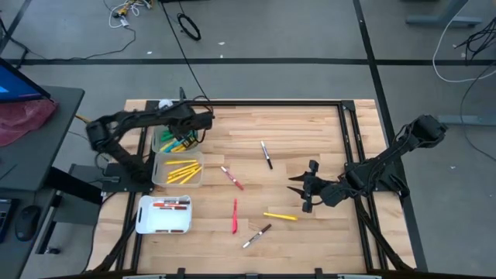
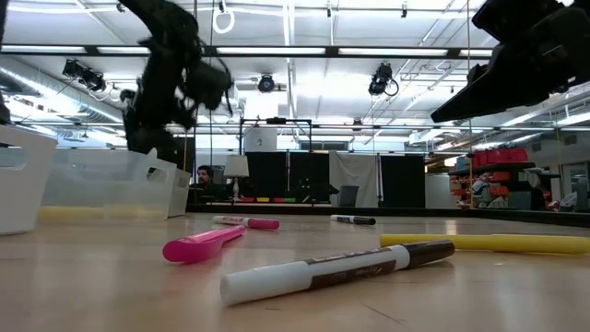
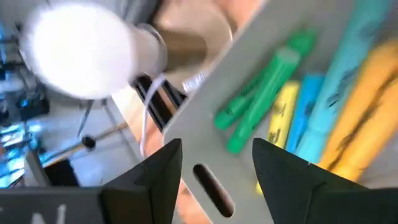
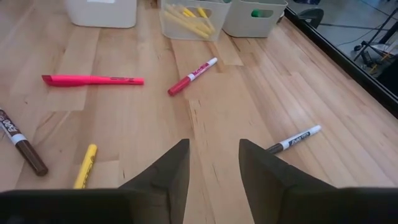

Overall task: Pick & Place Markers
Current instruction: Put the pink marker into the white bin

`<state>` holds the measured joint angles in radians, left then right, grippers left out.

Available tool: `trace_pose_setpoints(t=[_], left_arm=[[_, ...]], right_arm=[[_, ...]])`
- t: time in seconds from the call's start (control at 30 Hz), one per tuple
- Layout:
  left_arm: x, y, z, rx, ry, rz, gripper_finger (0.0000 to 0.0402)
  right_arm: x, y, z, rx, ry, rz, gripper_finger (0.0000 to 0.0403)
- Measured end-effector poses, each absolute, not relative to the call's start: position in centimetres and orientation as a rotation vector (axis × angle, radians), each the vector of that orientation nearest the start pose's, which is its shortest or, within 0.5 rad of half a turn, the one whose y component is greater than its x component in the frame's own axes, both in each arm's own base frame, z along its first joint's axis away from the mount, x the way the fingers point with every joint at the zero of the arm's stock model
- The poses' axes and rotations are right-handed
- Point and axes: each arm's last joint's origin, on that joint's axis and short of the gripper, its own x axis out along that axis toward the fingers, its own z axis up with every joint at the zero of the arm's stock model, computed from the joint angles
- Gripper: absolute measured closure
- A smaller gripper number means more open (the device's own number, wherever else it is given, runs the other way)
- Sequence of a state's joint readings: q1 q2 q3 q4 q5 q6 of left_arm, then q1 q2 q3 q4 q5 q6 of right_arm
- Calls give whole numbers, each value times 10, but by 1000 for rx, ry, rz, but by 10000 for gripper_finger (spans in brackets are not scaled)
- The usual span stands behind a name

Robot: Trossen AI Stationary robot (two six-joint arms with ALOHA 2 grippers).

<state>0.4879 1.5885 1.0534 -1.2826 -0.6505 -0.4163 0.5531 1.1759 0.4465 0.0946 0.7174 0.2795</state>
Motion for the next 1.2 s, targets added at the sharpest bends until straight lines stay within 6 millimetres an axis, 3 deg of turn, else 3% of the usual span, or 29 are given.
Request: trace_pose_setpoints(t=[0.2,0.37,0.5,0.67,0.8,1.03,1.2], left_arm=[[219,82,248,-126,1219,1159,214],[248,29,269,-120,829,965,223],[277,-16,277,-41,619,762,225],[305,-61,265,82,536,553,225],[323,-81,237,155,570,494,225],[347,-81,179,129,744,354,225],[355,-65,161,57,867,133,225]], right_arm=[[194,91,176,-64,476,-262,264],[197,87,178,-37,454,-282,264],[199,85,179,-20,438,-293,264],[201,84,180,-5,424,-297,264],[203,84,182,4,417,-269,264],[203,84,182,4,416,-264,264],[203,84,183,-10,410,-261,264]])
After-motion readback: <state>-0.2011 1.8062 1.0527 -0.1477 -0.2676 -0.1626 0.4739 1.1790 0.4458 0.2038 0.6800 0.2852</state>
